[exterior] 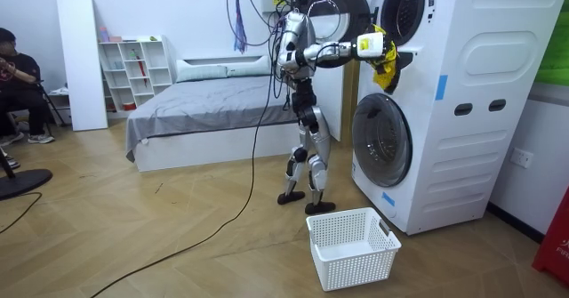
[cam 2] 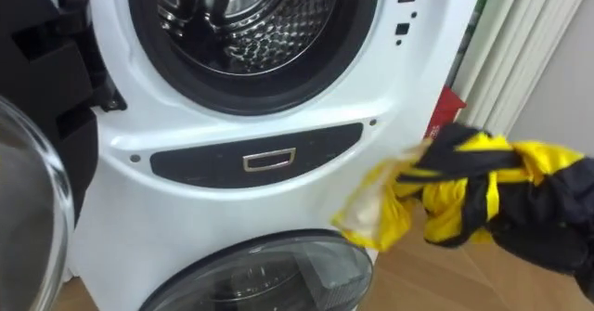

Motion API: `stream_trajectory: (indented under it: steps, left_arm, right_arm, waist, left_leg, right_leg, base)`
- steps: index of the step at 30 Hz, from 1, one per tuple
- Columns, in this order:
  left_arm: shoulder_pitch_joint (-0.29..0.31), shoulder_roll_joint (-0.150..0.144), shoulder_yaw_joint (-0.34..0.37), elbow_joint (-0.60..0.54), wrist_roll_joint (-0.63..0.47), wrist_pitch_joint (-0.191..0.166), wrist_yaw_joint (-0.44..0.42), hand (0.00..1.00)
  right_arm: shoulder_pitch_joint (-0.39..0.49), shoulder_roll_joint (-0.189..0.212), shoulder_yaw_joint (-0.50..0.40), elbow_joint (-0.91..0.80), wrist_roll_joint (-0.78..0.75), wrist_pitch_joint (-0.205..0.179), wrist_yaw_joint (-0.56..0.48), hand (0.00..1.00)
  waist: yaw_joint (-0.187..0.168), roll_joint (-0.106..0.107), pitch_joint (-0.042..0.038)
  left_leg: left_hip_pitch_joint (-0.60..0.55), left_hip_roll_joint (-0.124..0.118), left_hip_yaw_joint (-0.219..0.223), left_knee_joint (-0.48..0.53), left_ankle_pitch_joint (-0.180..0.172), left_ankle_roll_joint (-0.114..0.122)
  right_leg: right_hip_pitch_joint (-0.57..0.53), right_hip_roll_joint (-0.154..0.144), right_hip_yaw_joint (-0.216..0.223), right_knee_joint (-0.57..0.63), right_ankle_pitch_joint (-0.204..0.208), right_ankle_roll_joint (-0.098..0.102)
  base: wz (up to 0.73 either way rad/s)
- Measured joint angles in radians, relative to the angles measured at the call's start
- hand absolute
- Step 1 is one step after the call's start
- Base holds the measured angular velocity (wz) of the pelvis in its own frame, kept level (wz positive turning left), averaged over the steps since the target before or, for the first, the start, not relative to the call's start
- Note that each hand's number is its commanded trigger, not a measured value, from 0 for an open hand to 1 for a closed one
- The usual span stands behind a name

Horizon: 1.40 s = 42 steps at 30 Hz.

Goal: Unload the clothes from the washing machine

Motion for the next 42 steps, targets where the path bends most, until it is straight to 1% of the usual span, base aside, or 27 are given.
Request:
stream_trajectory:
  steps: [4,6,8,9,11,13,15,17,18,19,20,22,25,26,27,28,29,30,31,32,33,34,35,36,38,39,42]
  left_arm:
    - [-0.006,0.009,-0.01,0.002,0.0,0.017,0.001,0.0]
    - [-0.014,0.013,-0.011,0.002,0.0,0.022,0.001,0.0]
    - [-0.024,0.02,-0.027,0.002,0.0,0.022,0.001,0.0]
    - [-0.034,0.025,-0.039,0.003,0.0,0.023,0.001,0.0]
    - [-0.055,0.033,-0.063,0.005,-0.001,0.024,0.001,0.0]
    - [-0.074,0.033,-0.092,0.004,-0.001,0.025,0.001,0.0]
    - [-0.1,0.032,-0.14,0.001,-0.009,0.024,-0.001,0.0]
    - [-0.122,0.034,-0.167,0.0,-0.011,0.023,-0.002,0.0]
    - [-0.133,0.033,-0.18,0.001,-0.012,0.023,-0.004,0.0]
    - [-0.137,0.032,-0.187,0.001,-0.012,0.022,-0.004,0.0]
    - [-0.149,0.027,-0.19,0.001,-0.012,0.022,-0.004,0.0]
    - [-0.17,0.018,-0.225,-0.007,-0.015,0.021,-0.005,0.0]
    - [-0.176,0.012,-0.245,-0.014,-0.044,0.018,-0.005,0.0]
    - [-0.178,0.011,-0.245,-0.015,-0.05,0.016,-0.005,0.0]
    - [-0.181,0.011,-0.248,-0.014,-0.05,0.015,-0.004,0.0]
    - [-0.184,0.01,-0.268,-0.015,-0.051,0.015,-0.004,0.0]
    - [-0.189,0.009,-0.28,-0.016,-0.054,0.014,-0.004,0.0]
    - [-0.199,0.002,-0.296,-0.018,-0.073,0.011,-0.004,0.0]
    - [-0.2,-0.001,-0.299,-0.019,-0.079,0.008,-0.005,0.0]
    - [-0.2,-0.009,-0.301,-0.023,-0.089,0.001,-0.006,0.0]
    - [-0.197,-0.013,-0.302,-0.023,-0.091,0.002,-0.012,0.0]
    - [-0.193,-0.014,-0.303,-0.023,-0.093,0.002,-0.017,0.0]
    - [-0.187,-0.015,-0.314,-0.017,-0.11,0.001,-0.024,0.0]
    - [-0.193,-0.015,-0.324,-0.016,-0.132,0.001,-0.026,0.0]
    - [-0.206,-0.015,-0.341,-0.021,-0.152,0.0,-0.026,0.0]
    - [-0.21,-0.016,-0.346,-0.035,-0.161,-0.002,-0.026,0.0]
    - [-0.214,-0.015,-0.363,-0.054,-0.17,-0.025,-0.024,0.0]
  right_arm:
    - [0.001,0.0,0.001,0.049,-0.041,0.01,-0.02,1.0]
    - [0.002,0.0,0.001,0.084,-0.054,0.012,-0.028,1.0]
    - [0.001,0.0,0.001,0.106,-0.054,0.012,-0.036,1.0]
    - [0.0,0.0,0.006,0.113,-0.062,0.013,-0.044,1.0]
    - [-0.01,0.0,0.026,0.137,-0.065,0.012,-0.054,1.0]
    - [-0.032,0.0,0.051,0.192,-0.068,0.012,-0.058,1.0]
    - [-0.058,0.001,0.083,0.271,-0.079,0.012,-0.08,1.0]
    - [-0.084,0.001,0.116,0.324,-0.103,0.012,-0.105,1.0]
    - [-0.104,0.001,0.135,0.353,-0.122,0.012,-0.116,1.0]
    - [-0.116,0.001,0.145,0.365,-0.135,0.012,-0.121,1.0]
    - [-0.154,0.001,0.165,0.401,-0.163,0.01,-0.133,1.0]
    - [-0.206,0.001,0.181,0.46,-0.186,0.004,-0.174,1.0]
    - [-0.241,0.001,0.197,0.529,-0.186,-0.01,-0.232,1.0]
    - [-0.256,0.003,0.199,0.566,-0.195,-0.017,-0.255,1.0]
    - [-0.276,0.003,0.21,0.623,-0.202,-0.032,-0.283,1.0]
    - [-0.294,0.003,0.218,0.676,-0.204,-0.036,-0.311,1.0]
    - [-0.302,0.003,0.22,0.697,-0.204,-0.037,-0.323,1.0]
    - [-0.322,0.003,0.227,0.736,-0.203,-0.037,-0.346,1.0]
    - [-0.333,0.003,0.235,0.749,-0.204,-0.037,-0.354,1.0]
    - [-0.367,0.004,0.257,0.784,-0.205,-0.046,-0.364,1.0]
    - [-0.403,0.009,0.289,0.825,-0.207,-0.067,-0.372,1.0]
    - [-0.413,0.014,0.301,0.838,-0.207,-0.075,-0.374,1.0]
    - [-0.419,0.019,0.317,0.852,-0.206,-0.094,-0.382,1.0]
    - [-0.419,0.025,0.318,0.857,-0.204,-0.101,-0.398,1.0]
    - [-0.419,0.026,0.319,0.874,-0.199,-0.118,-0.43,1.0]
    - [-0.423,0.026,0.321,0.904,-0.198,-0.136,-0.451,1.0]
    - [-0.428,0.03,0.327,0.957,-0.198,-0.148,-0.487,1.0]
  waist:
    - [-0.007,0.0,-0.0002]
    - [-0.01,-0.001,0.0002]
    - [-0.009,0.0,0.0004]
    - [-0.01,-0.001,0.0006]
    - [-0.018,-0.002,0.0016]
    - [-0.017,-0.004,0.0013]
    - [-0.017,0.002,0.0025]
    - [-0.014,0.009,0.0022]
    - [-0.009,0.016,0.0029]
    - [-0.004,0.018,0.0023]
    - [0.001,0.026,0.0027]
    - [0.004,0.063,0.004]
    - [0.009,0.092,0.0014]
    - [0.014,0.104,0.0047]
    - [0.013,0.114,0.0071]
    - [0.004,0.124,0.0059]
    - [0.0,0.129,0.0058]
    - [-0.002,0.138,0.0035]
    - [0.002,0.14,0.0032]
    - [0.019,0.143,0.0048]
    - [0.027,0.146,0.0045]
    - [0.027,0.146,0.0046]
    - [0.025,0.148,0.0049]
    - [0.022,0.15,0.0073]
    - [0.017,0.151,0.009]
    - [0.017,0.153,0.0091]
    - [0.029,0.155,0.0079]
  left_leg:
    - [-0.001,-0.003,0.017,0.001,0.0,0.003]
    - [-0.004,-0.006,0.038,0.002,0.0,0.006]
    - [-0.017,-0.004,0.061,0.014,-0.004,0.012]
    - [-0.033,-0.005,0.069,0.024,-0.005,0.015]
    - [-0.069,-0.007,0.076,0.049,-0.009,0.021]
    - [-0.095,-0.016,0.089,0.055,-0.008,0.024]
    - [-0.134,-0.023,0.105,0.073,-0.01,0.036]
    - [-0.167,-0.023,0.119,0.09,-0.013,0.045]
    - [-0.188,-0.023,0.133,0.101,-0.014,0.05]
    - [-0.198,-0.022,0.147,0.105,-0.016,0.052]
    - [-0.219,-0.022,0.162,0.118,-0.023,0.063]
    - [-0.258,-0.021,0.169,0.138,-0.027,0.071]
    - [-0.283,-0.023,0.176,0.147,-0.028,0.075]
    - [-0.289,-0.024,0.185,0.147,-0.029,0.08]
    - [-0.295,-0.023,0.195,0.148,-0.031,0.083]
    - [-0.306,-0.021,0.207,0.148,-0.03,0.079]
    - [-0.313,-0.021,0.212,0.148,-0.028,0.078]
    - [-0.331,-0.023,0.225,0.146,-0.024,0.071]
    - [-0.341,-0.026,0.229,0.146,-0.021,0.069]
    - [-0.361,-0.038,0.226,0.143,-0.011,0.073]
    - [-0.384,-0.043,0.219,0.147,-0.005,0.078]
    - [-0.392,-0.045,0.213,0.148,-0.004,0.082]
    - [-0.407,-0.044,0.21,0.151,-0.003,0.087]
    - [-0.417,-0.038,0.217,0.154,-0.001,0.089]
    - [-0.428,-0.037,0.226,0.155,0.001,0.092]
    - [-0.432,-0.038,0.227,0.156,0.003,0.092]
    - [-0.446,-0.045,0.212,0.156,0.007,0.091]
  right_leg:
    - [-0.005,0.004,0.021,0.001,0.006,0.005]
    - [-0.013,0.005,0.033,0.002,0.014,0.008]
    - [-0.028,0.008,0.049,0.004,0.021,0.018]
    - [-0.04,0.007,0.056,0.006,0.027,0.026]
    - [-0.067,0.002,0.061,0.009,0.039,0.032]
    - [-0.097,0.0,0.081,0.017,0.047,0.041]
    - [-0.138,-0.001,0.097,0.022,0.056,0.052]
    - [-0.165,-0.003,0.108,0.023,0.067,0.056]
    - [-0.186,-0.016,0.106,0.024,0.074,0.06]
    - [-0.2,-0.018,0.105,0.029,0.077,0.061]
    - [-0.225,-0.026,0.099,0.035,0.081,0.064]
    - [-0.262,-0.049,0.063,0.037,0.084,0.068]
    - [-0.296,-0.075,0.021,0.061,0.082,0.071]
    - [-0.315,-0.085,0.001,0.093,0.075,0.073]
    - [-0.336,-0.098,-0.014,0.135,0.055,0.071]
    - [-0.359,-0.116,-0.036,0.157,0.044,0.076]
    - [-0.371,-0.125,-0.047,0.164,0.041,0.08]
    - [-0.392,-0.134,-0.055,0.159,0.039,0.081]
    - [-0.403,-0.136,-0.05,0.154,0.034,0.087]
    - [-0.421,-0.133,-0.029,0.14,0.039,0.09]
    - [-0.432,-0.123,-0.014,0.126,0.05,0.082]
    - [-0.436,-0.12,-0.006,0.118,0.057,0.082]
    - [-0.44,-0.119,-0.005,0.106,0.07,0.081]
    - [-0.444,-0.122,-0.009,0.103,0.074,0.082]
    - [-0.459,-0.134,-0.017,0.109,0.074,0.082]
    - [-0.464,-0.139,-0.019,0.11,0.074,0.082]
    - [-0.474,-0.135,-0.013,0.105,0.075,0.083]
  base:
    - [-0.13]
    - [-0.27]
    - [-0.29]
    - [-0.25]
    - [-0.19]
    - [-0.21]
    - [-0.18]
    - [-0.2]
    - [-0.23]
    - [-0.29]
    - [-0.27]
    - [-0.09]
    - [0.06]
    - [0.19]
    - [0.43]
    - [0.56]
    - [0.71]
    - [0.51]
    - [0.27]
    - [-0.21]
    - [-0.35]
    - [-0.32]
    - [-0.09]
    - [0.07]
    - [0.19]
    - [0.15]
    - [0.08]
